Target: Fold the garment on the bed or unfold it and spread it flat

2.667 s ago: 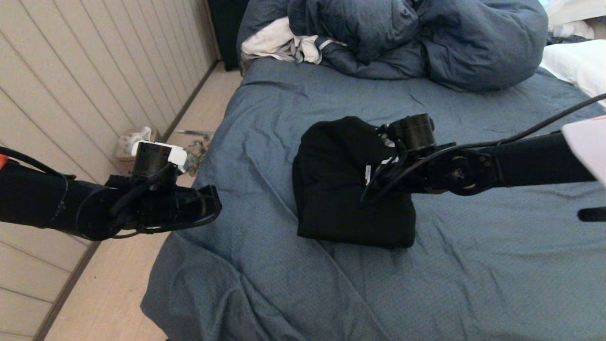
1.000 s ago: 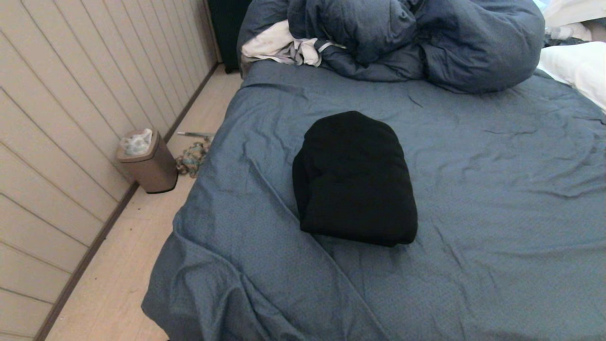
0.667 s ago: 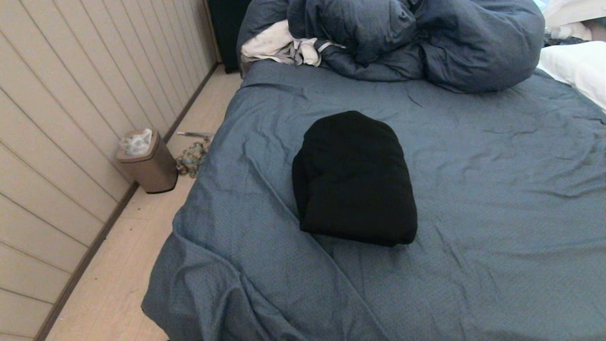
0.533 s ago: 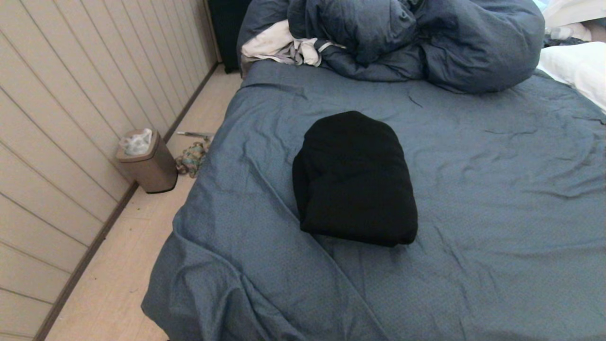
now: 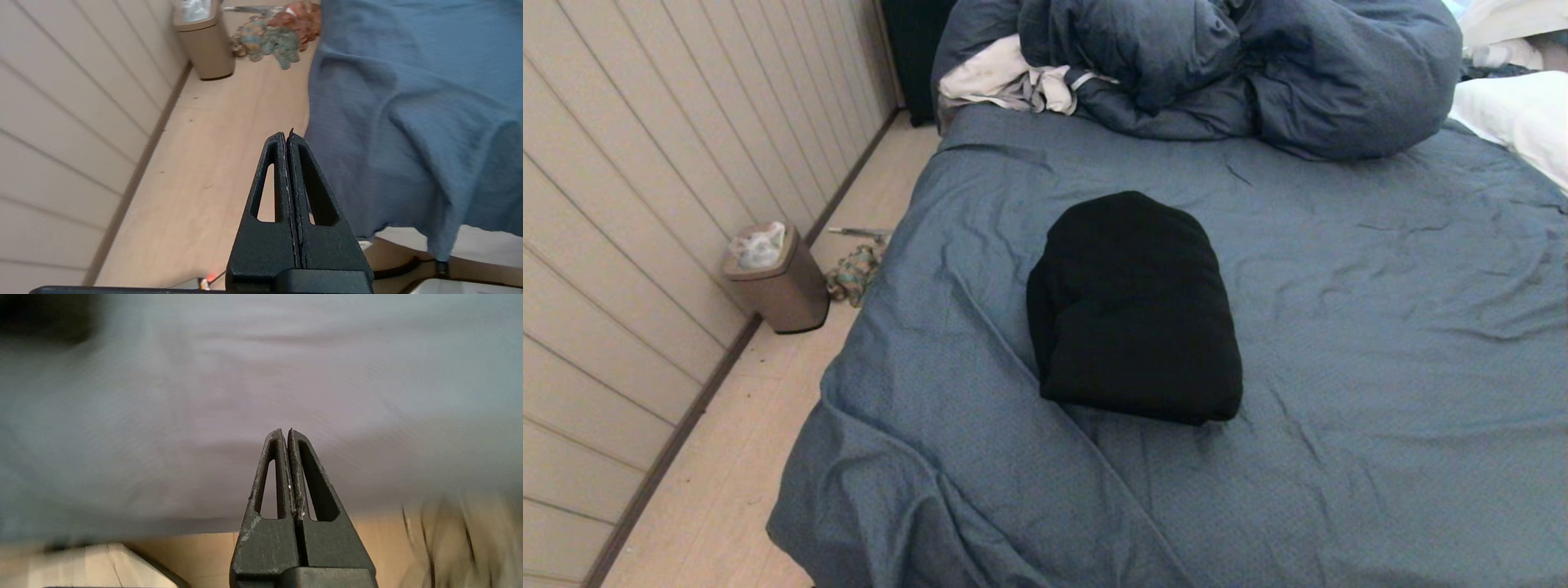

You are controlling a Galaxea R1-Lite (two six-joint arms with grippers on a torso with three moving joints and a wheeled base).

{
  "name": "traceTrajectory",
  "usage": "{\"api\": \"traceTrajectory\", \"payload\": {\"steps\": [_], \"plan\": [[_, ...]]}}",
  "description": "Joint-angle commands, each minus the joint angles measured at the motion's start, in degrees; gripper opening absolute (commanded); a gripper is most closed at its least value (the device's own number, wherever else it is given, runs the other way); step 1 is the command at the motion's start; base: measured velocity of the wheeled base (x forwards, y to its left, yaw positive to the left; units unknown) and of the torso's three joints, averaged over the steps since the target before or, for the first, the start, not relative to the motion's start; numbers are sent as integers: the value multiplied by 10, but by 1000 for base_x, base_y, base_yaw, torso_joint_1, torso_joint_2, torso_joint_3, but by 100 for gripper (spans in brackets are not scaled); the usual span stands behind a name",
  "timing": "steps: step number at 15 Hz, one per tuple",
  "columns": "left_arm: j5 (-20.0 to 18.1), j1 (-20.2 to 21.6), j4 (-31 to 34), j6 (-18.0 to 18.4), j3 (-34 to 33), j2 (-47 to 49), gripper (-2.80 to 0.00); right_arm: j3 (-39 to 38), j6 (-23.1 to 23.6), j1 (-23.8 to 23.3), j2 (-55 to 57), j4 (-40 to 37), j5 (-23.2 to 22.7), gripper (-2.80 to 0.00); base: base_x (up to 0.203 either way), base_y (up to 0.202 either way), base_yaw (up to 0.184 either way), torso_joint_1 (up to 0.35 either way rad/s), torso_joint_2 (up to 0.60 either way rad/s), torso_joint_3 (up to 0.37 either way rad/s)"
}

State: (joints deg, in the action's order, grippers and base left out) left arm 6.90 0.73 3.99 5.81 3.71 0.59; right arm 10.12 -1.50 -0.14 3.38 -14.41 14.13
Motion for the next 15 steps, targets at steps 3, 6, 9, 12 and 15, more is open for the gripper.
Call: {"api": "traceTrajectory", "payload": {"steps": [3, 6, 9, 12, 15], "plan": [[-96, -2, -6, -10, -30, -5, -280, -73, 31, 4, -31, 72, -140, -280, 0, 0, 0, 0, 0, 0], [-82, -4, -18, -18, -31, -4, -280, -78, 26, 4, -31, 85, -144, -280, 0, 0, 0, 0, 0, 0], [-66, -4, -29, -58, -33, -4, -280, -78, 25, 4, -31, 86, -143, -280, 0, 0, 0, 0, 0, 0], [-65, -3, -31, -59, -34, -4, -280, -78, 25, 5, -31, 86, -143, -280, 0, 0, 0, 0, 0, 0], [-66, -3, -30, -56, -34, -5, -280, -78, 25, 4, -30, 86, -143, -280, 0, 0, 0, 0, 0, 0]]}}
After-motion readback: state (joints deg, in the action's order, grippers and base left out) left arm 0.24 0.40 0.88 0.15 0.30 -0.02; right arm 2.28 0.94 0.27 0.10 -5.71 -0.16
